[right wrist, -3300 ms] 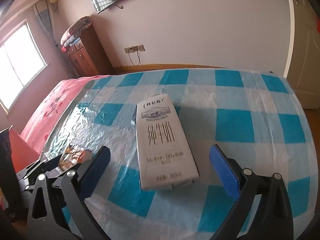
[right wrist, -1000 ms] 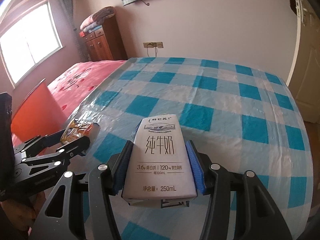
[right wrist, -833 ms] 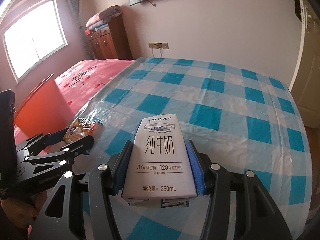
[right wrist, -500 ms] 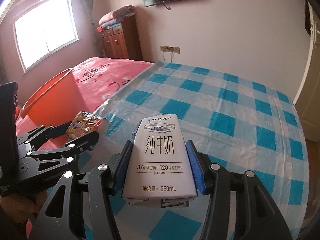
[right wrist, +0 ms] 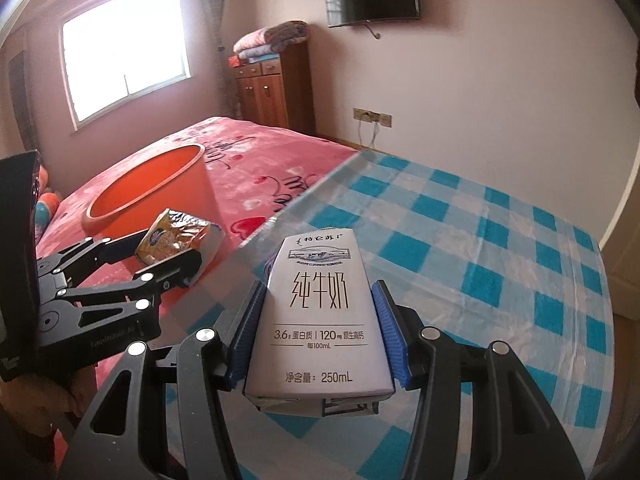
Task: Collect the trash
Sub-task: 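Lift both items and carry them over the orange bucket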
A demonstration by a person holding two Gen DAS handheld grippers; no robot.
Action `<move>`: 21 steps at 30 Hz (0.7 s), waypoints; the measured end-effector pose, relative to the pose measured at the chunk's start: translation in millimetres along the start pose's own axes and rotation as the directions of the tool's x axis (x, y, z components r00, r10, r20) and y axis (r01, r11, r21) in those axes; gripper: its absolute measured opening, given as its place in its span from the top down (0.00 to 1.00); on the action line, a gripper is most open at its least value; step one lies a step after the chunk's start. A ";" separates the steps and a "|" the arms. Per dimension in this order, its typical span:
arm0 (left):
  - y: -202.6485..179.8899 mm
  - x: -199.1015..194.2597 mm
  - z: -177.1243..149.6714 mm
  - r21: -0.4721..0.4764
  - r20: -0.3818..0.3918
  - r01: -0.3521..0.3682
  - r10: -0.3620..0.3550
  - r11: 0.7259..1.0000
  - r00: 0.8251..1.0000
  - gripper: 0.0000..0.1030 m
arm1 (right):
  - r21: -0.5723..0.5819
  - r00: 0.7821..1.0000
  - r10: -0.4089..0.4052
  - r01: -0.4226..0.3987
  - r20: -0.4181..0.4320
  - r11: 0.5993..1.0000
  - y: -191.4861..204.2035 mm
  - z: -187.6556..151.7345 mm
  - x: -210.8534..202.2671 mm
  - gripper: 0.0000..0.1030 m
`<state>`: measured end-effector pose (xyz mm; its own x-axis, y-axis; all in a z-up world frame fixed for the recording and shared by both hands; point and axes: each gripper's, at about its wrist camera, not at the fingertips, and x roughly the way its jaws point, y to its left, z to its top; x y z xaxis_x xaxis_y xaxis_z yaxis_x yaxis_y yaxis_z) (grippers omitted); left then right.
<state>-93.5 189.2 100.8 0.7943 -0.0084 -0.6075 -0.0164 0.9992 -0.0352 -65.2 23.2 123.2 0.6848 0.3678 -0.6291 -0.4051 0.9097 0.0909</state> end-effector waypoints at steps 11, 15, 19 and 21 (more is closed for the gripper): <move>54.9 -35.5 17.5 -0.063 0.083 -0.085 0.090 0.994 0.993 0.33 | -0.092 0.997 0.077 -0.074 0.027 0.993 50.6 35.0 -0.7 0.47; 74.4 -42.4 24.4 -0.084 0.101 -0.120 0.129 0.989 0.987 0.33 | -0.131 0.994 0.103 -0.098 0.032 0.987 69.7 48.6 3.0 0.47; 95.7 -49.6 31.9 -0.107 0.121 -0.156 0.168 0.982 0.978 0.33 | -0.169 0.991 0.128 -0.120 0.039 0.978 90.0 62.7 6.1 0.47; 105.1 -51.2 33.9 -0.119 0.125 -0.168 0.183 0.979 0.975 0.33 | -0.186 0.989 0.143 -0.133 0.042 0.974 99.5 69.8 9.4 0.47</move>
<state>-115.4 295.9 155.1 0.8474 0.1794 -0.4998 -0.2220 0.9747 -0.0265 -56.9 130.6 180.2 0.6446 0.5017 -0.5769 -0.5980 0.8010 0.0284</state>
